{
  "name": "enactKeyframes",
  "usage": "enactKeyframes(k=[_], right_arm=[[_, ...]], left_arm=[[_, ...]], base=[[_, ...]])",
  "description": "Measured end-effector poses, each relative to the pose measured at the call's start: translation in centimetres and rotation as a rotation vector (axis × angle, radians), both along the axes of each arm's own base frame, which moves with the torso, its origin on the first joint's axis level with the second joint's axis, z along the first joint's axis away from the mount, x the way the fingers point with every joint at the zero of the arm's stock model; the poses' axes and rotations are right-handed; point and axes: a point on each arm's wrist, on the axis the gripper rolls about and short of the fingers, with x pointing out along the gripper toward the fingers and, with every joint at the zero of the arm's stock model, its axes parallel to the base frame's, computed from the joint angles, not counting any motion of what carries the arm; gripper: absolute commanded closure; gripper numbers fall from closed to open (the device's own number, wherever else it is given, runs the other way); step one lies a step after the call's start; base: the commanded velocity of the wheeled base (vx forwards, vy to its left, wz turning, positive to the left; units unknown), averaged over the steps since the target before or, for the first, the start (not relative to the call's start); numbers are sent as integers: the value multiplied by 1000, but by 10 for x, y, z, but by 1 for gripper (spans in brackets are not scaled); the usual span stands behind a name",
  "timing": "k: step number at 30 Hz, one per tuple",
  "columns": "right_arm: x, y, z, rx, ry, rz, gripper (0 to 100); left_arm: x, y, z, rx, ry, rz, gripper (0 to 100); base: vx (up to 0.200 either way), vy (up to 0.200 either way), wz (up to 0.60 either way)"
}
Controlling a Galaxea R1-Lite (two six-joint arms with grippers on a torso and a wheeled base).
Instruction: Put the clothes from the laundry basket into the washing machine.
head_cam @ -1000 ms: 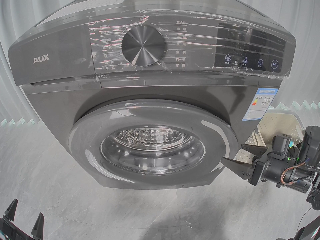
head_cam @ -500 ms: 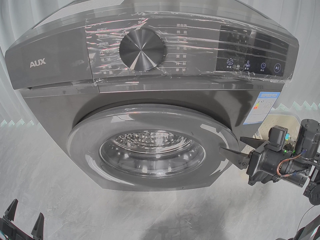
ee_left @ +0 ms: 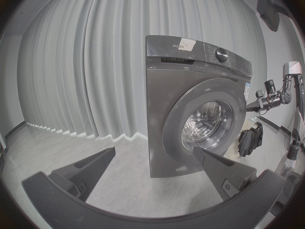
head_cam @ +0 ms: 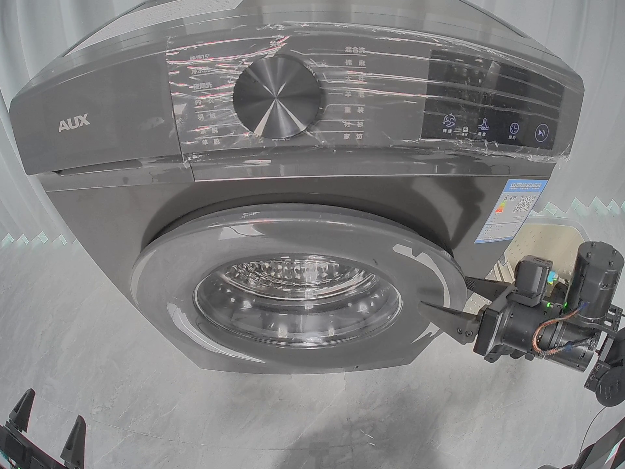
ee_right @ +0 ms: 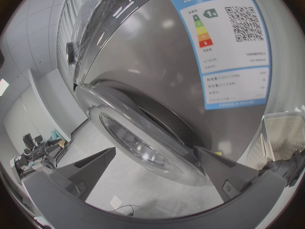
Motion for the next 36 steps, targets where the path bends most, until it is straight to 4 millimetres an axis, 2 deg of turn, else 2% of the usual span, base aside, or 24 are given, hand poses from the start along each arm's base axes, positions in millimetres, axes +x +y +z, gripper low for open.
enactKeyframes(k=[9, 15, 22, 30, 36], right_arm=[[-25, -11, -12, -19, 40, 43, 0], [-20, -9, -5, -1, 12, 40, 0], [-13, -3, -6, -7, 19, 43, 0], [-19, -5, -15, -29, 52, 55, 0], [-21, -5, -13, -25, 45, 57, 0]], left_arm=[[0, 0, 0, 0, 0, 0, 0], [0, 0, 0, -1, 0, 0, 0], [0, 0, 0, -4, 0, 0, 0], [0, 0, 0, -4, 0, 0, 0], [0, 0, 0, -4, 0, 0, 0]], base=[[0, 0, 0], [0, 0, 0], [-171, 0, 0], [0, 0, 0], [0, 0, 0]])
